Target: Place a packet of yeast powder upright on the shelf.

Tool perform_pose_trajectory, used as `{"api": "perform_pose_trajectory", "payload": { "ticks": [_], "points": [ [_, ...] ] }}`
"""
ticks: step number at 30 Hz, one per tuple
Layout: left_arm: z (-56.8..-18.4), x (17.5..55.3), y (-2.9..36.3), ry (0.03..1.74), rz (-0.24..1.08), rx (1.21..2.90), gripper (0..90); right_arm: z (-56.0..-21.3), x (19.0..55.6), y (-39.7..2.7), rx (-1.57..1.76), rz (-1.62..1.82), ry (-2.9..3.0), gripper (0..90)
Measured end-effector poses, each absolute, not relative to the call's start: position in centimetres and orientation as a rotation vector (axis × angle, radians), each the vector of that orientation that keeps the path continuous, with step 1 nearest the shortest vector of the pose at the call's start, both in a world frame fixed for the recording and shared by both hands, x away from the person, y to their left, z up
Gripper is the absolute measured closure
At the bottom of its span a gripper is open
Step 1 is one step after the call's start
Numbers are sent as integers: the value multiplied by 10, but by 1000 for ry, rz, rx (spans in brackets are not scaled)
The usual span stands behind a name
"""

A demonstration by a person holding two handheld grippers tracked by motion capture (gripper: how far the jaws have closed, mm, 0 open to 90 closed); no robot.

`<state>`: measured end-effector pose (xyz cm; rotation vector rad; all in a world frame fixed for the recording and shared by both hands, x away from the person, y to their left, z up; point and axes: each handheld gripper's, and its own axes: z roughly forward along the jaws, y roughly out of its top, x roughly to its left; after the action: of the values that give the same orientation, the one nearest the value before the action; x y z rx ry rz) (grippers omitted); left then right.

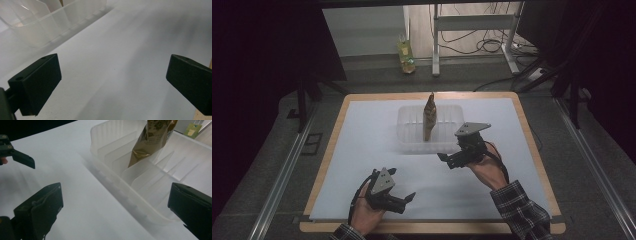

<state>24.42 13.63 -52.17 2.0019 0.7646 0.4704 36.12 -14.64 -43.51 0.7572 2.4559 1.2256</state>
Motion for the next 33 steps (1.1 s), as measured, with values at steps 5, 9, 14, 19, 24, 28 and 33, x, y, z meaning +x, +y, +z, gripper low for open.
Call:
{"api": "perform_pose_trajectory", "payload": {
  "ticks": [5, 9, 14, 19, 24, 28, 33],
  "points": [
    [-524, 244, 134, 759, 479, 2035, 1, -439, 355, -154, 768, 1247, 2454, 0],
    [-523, 244, 134, 758, 484, 2034, 1, -439, 352, -161, 765, 1257, 2445, 0],
    [-523, 244, 135, 762, 484, 2029, 0, -440, 345, -169, 764, 1245, 2439, 0],
    [-523, 244, 134, 763, 487, 2031, 0, -441, 339, -177, 765, 1240, 2435, 0],
    [-523, 244, 135, 764, 488, 2027, 0, -443, 331, -185, 771, 1234, 2432, 0],
    [-523, 244, 135, 763, 489, 2027, 0, -445, 326, -192, 773, 1235, 2423, 0],
    [-523, 244, 135, 763, 488, 2028, 0, -447, 318, -202, 774, 1233, 2417, 0]
  ]
}}
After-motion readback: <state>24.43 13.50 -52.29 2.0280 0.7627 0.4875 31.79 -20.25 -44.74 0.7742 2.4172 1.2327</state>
